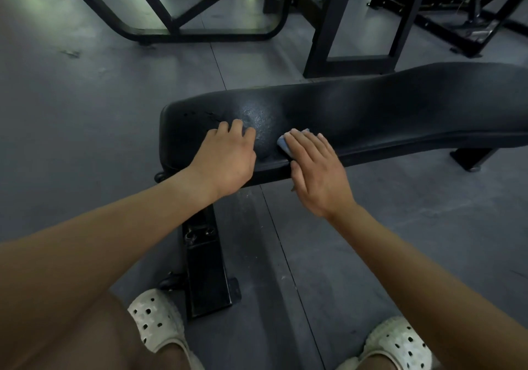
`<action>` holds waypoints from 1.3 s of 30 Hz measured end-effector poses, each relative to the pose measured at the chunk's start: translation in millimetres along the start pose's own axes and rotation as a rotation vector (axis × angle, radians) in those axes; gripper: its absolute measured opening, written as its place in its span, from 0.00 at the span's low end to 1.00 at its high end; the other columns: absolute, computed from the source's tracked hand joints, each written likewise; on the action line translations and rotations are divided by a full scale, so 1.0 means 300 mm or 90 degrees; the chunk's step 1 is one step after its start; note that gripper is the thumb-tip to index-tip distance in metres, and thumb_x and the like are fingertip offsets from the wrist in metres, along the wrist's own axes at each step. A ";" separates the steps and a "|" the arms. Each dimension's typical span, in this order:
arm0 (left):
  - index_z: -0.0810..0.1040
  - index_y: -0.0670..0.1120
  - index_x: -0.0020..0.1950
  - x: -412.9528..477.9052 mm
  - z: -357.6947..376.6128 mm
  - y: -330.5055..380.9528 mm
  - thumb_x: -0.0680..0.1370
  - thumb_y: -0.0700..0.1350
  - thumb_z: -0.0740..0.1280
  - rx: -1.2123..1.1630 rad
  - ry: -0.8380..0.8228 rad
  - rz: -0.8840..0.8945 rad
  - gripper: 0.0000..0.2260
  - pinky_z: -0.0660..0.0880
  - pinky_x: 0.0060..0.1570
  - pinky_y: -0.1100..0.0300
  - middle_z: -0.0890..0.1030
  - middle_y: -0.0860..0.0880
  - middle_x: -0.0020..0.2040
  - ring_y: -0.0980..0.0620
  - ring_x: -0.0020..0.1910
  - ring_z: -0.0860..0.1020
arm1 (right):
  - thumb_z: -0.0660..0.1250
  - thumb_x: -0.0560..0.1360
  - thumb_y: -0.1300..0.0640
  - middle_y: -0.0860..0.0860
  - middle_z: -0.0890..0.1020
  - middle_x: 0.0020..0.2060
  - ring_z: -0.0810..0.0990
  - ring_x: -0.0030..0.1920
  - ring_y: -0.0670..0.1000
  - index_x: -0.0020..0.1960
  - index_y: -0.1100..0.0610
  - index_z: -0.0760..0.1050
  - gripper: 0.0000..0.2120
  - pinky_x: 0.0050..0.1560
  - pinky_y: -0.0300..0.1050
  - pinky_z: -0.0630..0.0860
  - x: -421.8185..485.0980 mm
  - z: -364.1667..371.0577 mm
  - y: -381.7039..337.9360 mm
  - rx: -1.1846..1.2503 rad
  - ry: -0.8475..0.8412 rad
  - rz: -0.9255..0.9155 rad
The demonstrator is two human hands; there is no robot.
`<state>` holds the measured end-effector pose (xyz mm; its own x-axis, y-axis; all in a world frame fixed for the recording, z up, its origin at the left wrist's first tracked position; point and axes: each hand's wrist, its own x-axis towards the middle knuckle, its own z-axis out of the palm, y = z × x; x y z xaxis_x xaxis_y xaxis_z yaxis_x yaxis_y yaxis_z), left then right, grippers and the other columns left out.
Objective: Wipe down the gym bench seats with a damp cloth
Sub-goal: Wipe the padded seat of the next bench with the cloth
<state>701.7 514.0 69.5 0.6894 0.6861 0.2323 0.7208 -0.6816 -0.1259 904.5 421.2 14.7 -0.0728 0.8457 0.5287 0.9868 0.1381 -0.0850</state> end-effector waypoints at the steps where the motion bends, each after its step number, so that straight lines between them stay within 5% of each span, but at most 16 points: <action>1: 0.73 0.40 0.65 -0.001 0.000 -0.002 0.84 0.47 0.56 -0.006 0.002 0.002 0.15 0.76 0.53 0.47 0.75 0.38 0.61 0.40 0.55 0.76 | 0.56 0.83 0.56 0.54 0.68 0.77 0.64 0.78 0.54 0.79 0.58 0.65 0.24 0.79 0.57 0.57 -0.005 -0.007 0.032 -0.012 -0.008 -0.017; 12: 0.75 0.41 0.67 -0.003 0.011 -0.023 0.85 0.48 0.55 -0.064 0.016 0.029 0.17 0.77 0.58 0.47 0.75 0.41 0.65 0.44 0.60 0.76 | 0.51 0.84 0.52 0.54 0.73 0.73 0.65 0.76 0.57 0.74 0.58 0.70 0.23 0.80 0.57 0.53 -0.009 0.031 0.065 0.003 0.136 0.297; 18: 0.74 0.42 0.67 -0.004 0.002 -0.012 0.86 0.48 0.54 -0.054 0.003 0.030 0.17 0.76 0.57 0.49 0.76 0.42 0.63 0.44 0.59 0.76 | 0.54 0.83 0.53 0.53 0.73 0.72 0.67 0.75 0.57 0.73 0.56 0.71 0.20 0.78 0.58 0.57 0.016 0.045 -0.103 0.035 0.084 0.110; 23: 0.73 0.42 0.68 -0.007 -0.022 0.000 0.86 0.49 0.54 -0.025 -0.041 0.029 0.17 0.75 0.58 0.48 0.75 0.42 0.64 0.44 0.61 0.75 | 0.48 0.86 0.52 0.53 0.71 0.75 0.66 0.77 0.52 0.77 0.57 0.68 0.23 0.79 0.57 0.55 0.017 0.008 -0.036 0.021 -0.018 -0.001; 34: 0.74 0.44 0.70 -0.042 -0.106 0.029 0.85 0.54 0.54 0.008 -0.070 0.063 0.20 0.75 0.61 0.44 0.75 0.43 0.65 0.43 0.60 0.77 | 0.41 0.84 0.47 0.54 0.69 0.77 0.62 0.79 0.55 0.76 0.57 0.69 0.29 0.81 0.54 0.50 0.002 -0.052 0.117 0.074 0.057 0.337; 39: 0.75 0.45 0.68 -0.001 -0.067 -0.047 0.84 0.54 0.54 -0.009 -0.032 0.071 0.20 0.76 0.58 0.44 0.76 0.44 0.64 0.43 0.57 0.78 | 0.48 0.85 0.52 0.55 0.73 0.74 0.65 0.77 0.55 0.73 0.58 0.72 0.23 0.80 0.56 0.54 0.000 0.006 -0.052 0.097 0.079 0.196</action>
<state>689.8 518.3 90.7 0.7687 0.6171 0.1684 0.6381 -0.7582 -0.1340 888.8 420.0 14.7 0.2523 0.7916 0.5566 0.9259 -0.0303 -0.3765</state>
